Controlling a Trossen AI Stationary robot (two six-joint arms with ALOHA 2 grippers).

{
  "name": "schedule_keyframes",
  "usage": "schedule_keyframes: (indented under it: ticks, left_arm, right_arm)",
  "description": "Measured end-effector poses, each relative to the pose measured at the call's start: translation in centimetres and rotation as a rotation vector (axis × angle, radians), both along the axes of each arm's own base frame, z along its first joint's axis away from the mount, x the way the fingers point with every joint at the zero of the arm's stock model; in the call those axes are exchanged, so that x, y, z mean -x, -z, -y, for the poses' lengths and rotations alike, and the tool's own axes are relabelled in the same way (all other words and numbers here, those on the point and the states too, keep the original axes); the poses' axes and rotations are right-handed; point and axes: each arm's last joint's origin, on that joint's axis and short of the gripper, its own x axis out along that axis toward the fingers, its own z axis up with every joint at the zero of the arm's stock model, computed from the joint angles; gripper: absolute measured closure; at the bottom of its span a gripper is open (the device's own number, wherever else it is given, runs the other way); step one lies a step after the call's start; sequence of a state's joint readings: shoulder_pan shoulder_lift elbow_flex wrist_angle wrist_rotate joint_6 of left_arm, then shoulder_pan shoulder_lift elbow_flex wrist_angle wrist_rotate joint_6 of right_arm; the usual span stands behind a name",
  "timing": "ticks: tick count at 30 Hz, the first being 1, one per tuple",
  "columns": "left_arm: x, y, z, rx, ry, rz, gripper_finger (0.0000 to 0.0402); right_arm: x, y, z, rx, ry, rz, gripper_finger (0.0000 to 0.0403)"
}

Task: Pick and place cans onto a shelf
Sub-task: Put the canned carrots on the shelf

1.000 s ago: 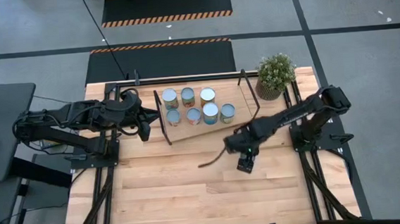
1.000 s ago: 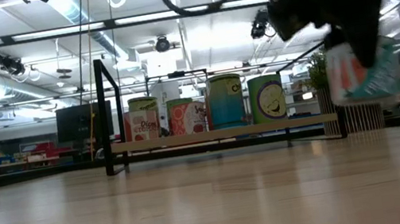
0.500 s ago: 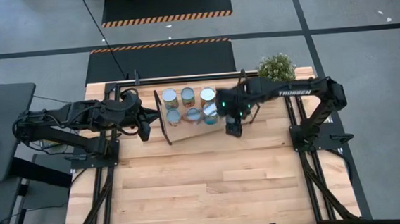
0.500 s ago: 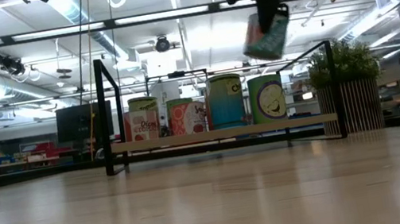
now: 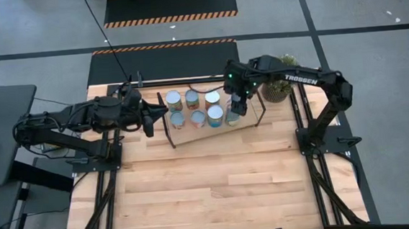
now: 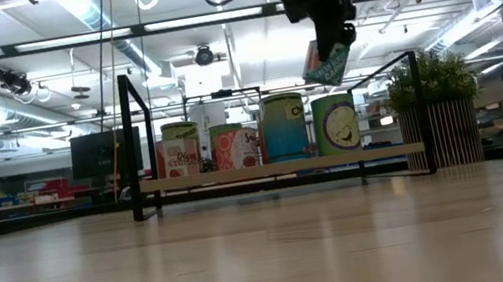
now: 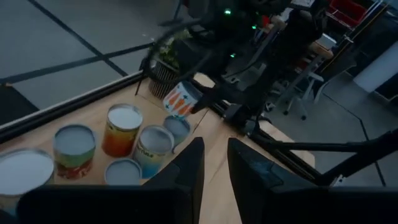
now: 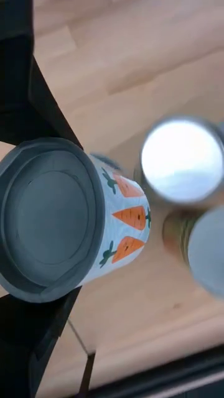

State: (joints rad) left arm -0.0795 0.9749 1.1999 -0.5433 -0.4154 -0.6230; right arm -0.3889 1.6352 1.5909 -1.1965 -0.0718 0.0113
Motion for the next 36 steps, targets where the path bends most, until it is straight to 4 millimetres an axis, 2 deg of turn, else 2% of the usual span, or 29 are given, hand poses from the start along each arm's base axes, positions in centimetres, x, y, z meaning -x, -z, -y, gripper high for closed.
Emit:
schedule_keyframes:
  ticks: [12, 21, 30, 36]
  left_arm:
    - [-0.1, -0.5, -0.1, -0.03, -0.015, 0.046, 0.0324]
    - [-0.3, -1.2, -0.7, -0.075, -0.034, 0.096, 0.0324]
    - [-0.3, -1.2, -0.6, -0.074, -0.033, 0.097, 0.0324]
    - [-0.3, -1.2, -0.6, -0.073, -0.033, 0.098, 0.0324]
  right_arm:
    - [1.4, 0.1, 4.1, 0.029, 0.047, 0.025, 0.0089]
    - [-0.1, 3.1, 6.1, 0.011, 0.046, -0.064, 0.0089]
    - [-1.7, 3.6, 7.3, 0.008, 0.04, -0.079, 0.0089]
    - [-1.1, 4.4, 7.2, -0.002, 0.048, -0.201, 0.0089]
